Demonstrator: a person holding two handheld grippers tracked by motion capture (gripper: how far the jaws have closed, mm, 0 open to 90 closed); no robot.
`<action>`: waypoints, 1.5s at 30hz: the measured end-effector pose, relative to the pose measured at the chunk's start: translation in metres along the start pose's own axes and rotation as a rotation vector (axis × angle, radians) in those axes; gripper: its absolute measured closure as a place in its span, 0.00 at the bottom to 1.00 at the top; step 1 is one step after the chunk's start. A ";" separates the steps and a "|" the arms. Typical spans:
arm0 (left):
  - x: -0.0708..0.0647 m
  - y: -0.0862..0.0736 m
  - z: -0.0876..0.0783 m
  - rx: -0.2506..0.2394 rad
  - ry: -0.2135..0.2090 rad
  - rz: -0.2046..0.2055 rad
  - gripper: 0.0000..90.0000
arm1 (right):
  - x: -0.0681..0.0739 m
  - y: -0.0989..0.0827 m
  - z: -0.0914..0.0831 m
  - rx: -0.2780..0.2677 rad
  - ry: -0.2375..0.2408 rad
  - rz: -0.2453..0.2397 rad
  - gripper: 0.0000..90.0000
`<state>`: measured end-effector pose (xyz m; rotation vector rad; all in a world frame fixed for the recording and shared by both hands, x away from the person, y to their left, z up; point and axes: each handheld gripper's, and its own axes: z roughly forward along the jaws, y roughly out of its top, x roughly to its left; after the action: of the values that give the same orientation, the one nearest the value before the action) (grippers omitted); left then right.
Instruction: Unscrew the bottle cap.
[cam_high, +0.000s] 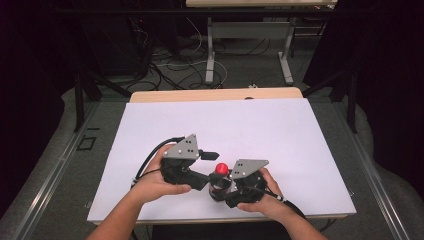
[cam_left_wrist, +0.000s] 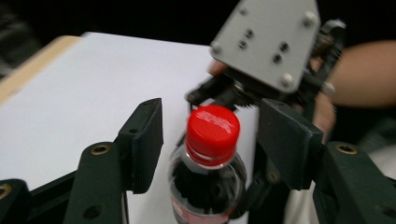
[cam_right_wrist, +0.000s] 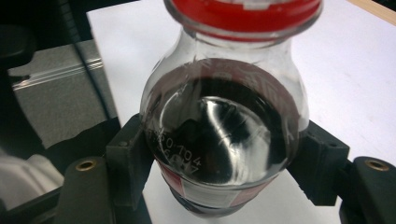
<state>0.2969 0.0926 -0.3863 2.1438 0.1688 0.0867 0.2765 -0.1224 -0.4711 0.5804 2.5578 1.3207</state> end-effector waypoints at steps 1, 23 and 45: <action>0.002 -0.001 0.001 0.005 -0.018 0.008 0.45 | 0.001 0.000 0.000 0.004 0.004 -0.009 0.34; -0.007 -0.004 0.021 -0.034 0.056 -0.040 0.68 | 0.001 -0.001 0.003 0.017 0.012 -0.004 0.34; -0.028 0.010 0.028 -0.079 0.391 -0.251 0.68 | -0.006 -0.003 0.003 0.028 -0.085 0.079 0.34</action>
<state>0.2739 0.0595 -0.3931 1.9902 0.6481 0.3596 0.2825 -0.1240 -0.4753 0.7345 2.5123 1.2573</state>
